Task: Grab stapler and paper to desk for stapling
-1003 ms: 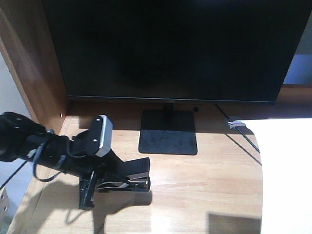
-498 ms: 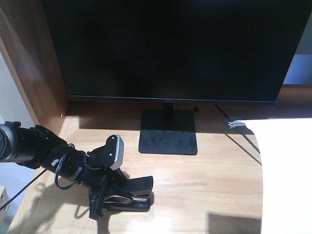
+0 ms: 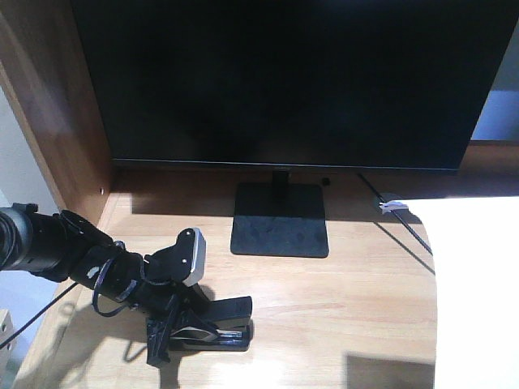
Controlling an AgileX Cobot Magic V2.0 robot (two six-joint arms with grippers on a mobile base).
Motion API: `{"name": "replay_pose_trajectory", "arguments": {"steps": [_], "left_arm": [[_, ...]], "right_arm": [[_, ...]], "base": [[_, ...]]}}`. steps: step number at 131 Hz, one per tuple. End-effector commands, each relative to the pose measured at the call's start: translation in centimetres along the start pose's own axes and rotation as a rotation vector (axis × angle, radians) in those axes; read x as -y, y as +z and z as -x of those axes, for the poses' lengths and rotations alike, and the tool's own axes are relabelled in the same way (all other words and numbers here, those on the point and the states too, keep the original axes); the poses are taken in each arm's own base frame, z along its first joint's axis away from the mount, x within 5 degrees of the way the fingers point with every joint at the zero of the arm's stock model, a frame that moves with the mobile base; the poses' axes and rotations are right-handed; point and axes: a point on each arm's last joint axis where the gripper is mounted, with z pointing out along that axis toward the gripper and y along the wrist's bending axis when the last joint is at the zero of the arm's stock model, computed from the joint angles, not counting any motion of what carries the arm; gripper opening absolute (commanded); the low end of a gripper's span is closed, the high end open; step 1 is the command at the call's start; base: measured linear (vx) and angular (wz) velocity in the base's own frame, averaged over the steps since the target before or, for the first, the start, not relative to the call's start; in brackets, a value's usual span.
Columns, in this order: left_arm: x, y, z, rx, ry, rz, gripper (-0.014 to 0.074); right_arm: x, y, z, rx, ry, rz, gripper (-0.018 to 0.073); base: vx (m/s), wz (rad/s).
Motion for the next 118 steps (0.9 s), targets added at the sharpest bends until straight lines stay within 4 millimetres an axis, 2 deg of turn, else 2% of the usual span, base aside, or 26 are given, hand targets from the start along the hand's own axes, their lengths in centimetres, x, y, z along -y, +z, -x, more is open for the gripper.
{"name": "replay_pose_trajectory", "arguments": {"steps": [1, 29, 34, 44, 54, 83, 101, 118], "left_arm": [[0.0, -1.1, 2.0, 0.073, 0.040, 0.008, 0.0190], [0.1, -1.1, 2.0, 0.085, 0.033, -0.010, 0.0478], [0.2, -1.2, 2.1, 0.096, 0.032, -0.025, 0.0551], [0.3, -1.2, 2.2, 0.107, 0.029, -0.028, 0.0633], [0.3, -1.3, 2.3, 0.111, 0.021, -0.023, 0.0676], [0.3, -2.6, 3.3, 0.100, 0.046, 0.042, 0.0650], [0.5, -3.9, 4.4, 0.110, 0.072, 0.093, 0.0575], [1.0, -5.3, 5.6, 0.134, 0.027, 0.123, 0.0476]], "right_arm": [[-0.9, 0.5, 0.2, 0.010, -0.016, 0.054, -0.0007], [-0.9, 0.5, 0.2, 0.010, -0.016, 0.054, -0.0007], [-0.9, 0.5, 0.2, 0.010, -0.016, 0.054, -0.0007], [-0.9, 0.5, 0.2, 0.010, -0.016, 0.054, -0.0007], [-0.9, 0.5, 0.2, 0.010, -0.016, 0.054, -0.0007], [-0.9, 0.5, 0.2, 0.010, -0.016, 0.053, -0.0007], [-0.9, 0.5, 0.2, 0.010, -0.016, 0.054, -0.0007], [-0.9, 0.5, 0.2, 0.010, -0.016, 0.054, -0.0007]], "base": [[0.00, 0.00], [0.00, 0.00], [0.00, 0.00], [0.00, 0.00], [0.00, 0.00], [0.00, 0.00], [0.00, 0.00], [0.00, 0.00]]}}
